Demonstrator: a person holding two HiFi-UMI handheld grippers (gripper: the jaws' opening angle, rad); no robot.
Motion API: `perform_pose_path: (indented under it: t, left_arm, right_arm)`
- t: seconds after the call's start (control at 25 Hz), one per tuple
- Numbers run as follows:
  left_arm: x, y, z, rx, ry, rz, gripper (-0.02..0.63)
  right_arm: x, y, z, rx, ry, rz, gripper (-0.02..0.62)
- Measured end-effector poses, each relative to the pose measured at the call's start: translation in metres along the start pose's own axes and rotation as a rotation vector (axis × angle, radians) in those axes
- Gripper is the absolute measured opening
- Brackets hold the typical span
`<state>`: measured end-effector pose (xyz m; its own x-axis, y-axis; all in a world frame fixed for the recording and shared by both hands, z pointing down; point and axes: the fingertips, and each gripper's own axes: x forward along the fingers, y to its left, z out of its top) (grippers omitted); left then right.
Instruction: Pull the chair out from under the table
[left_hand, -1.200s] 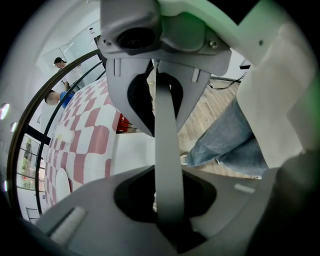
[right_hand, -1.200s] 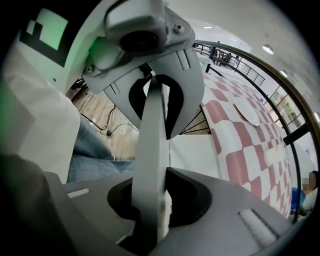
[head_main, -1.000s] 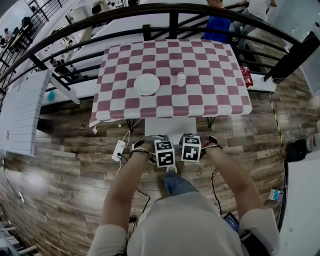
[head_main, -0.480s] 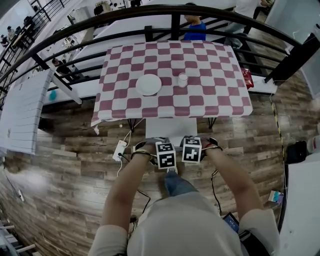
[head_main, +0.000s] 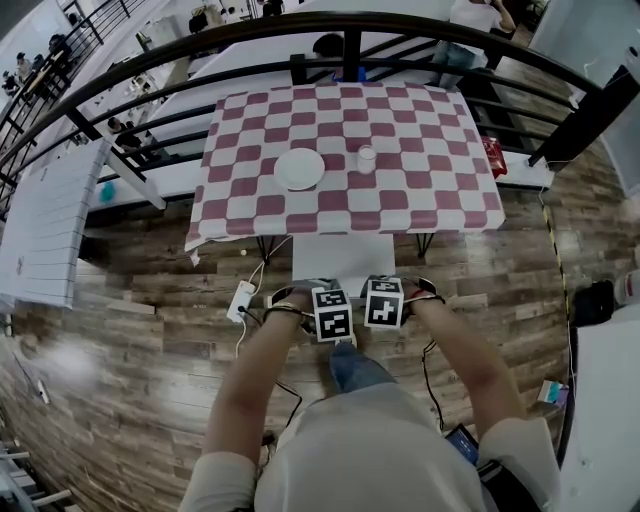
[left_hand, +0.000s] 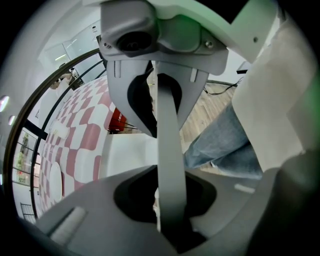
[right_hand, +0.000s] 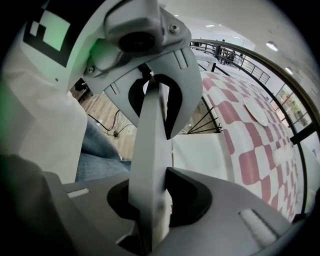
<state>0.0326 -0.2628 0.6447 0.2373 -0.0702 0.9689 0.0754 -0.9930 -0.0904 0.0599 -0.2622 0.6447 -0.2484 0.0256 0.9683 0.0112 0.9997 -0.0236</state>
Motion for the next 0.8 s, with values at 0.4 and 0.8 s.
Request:
perform_pose_path:
  t: [0.4, 0.8]
  left_arm:
    - [0.0, -0.012, -0.001, 0.026, 0.009, -0.001, 0.078]
    - [-0.001, -0.021, -0.001, 0.031, 0.018, -0.001, 0.078]
  right_arm:
    - [0.001, 0.012, 0.002, 0.026, -0.004, -0.006, 0.078]
    - [0.001, 0.022, 0.003, 0.037, -0.01, -0.006, 0.08]
